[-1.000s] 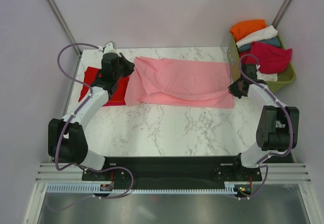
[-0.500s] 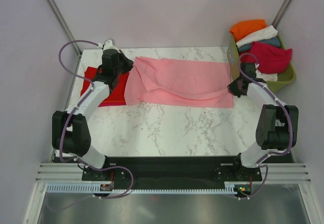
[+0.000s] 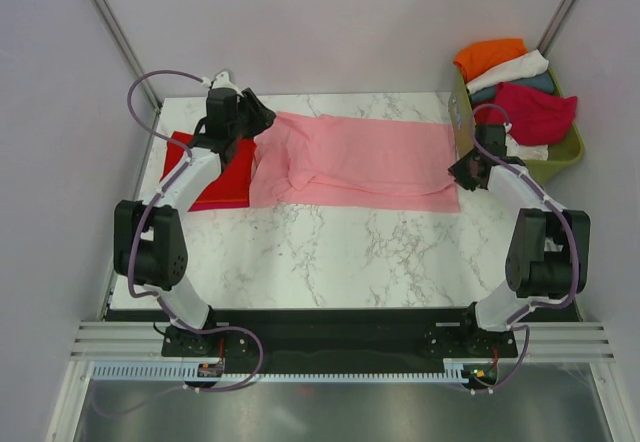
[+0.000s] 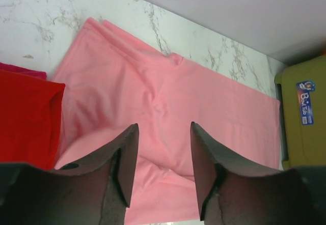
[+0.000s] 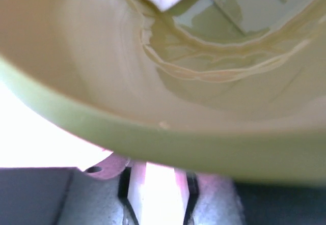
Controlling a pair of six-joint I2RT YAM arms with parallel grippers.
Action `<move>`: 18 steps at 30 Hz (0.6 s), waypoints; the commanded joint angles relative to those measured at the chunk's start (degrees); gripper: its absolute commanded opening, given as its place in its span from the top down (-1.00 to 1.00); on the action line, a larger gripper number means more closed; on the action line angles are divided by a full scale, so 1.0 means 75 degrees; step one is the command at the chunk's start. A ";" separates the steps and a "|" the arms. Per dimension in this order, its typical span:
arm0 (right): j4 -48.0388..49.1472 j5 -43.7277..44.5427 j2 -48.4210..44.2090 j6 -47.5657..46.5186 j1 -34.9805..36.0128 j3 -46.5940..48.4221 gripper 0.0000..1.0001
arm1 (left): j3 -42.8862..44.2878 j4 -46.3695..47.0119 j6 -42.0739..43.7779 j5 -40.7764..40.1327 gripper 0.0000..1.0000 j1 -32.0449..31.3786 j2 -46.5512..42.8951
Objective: Fold and stack the t-shirts
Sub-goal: Fold the tshirt
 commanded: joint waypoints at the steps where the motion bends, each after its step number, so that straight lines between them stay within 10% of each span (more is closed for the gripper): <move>1: 0.1014 0.0479 -0.0614 -0.0302 -0.0101 -0.0168 0.32 | 0.0459 -0.0158 0.0226 0.0570 -0.09 0.0031 0.0049; 18: 0.1929 0.0913 -0.2104 -0.0865 0.1644 -0.1714 0.28 | -0.1405 -0.0698 0.0320 0.0067 0.20 -0.0027 -0.1018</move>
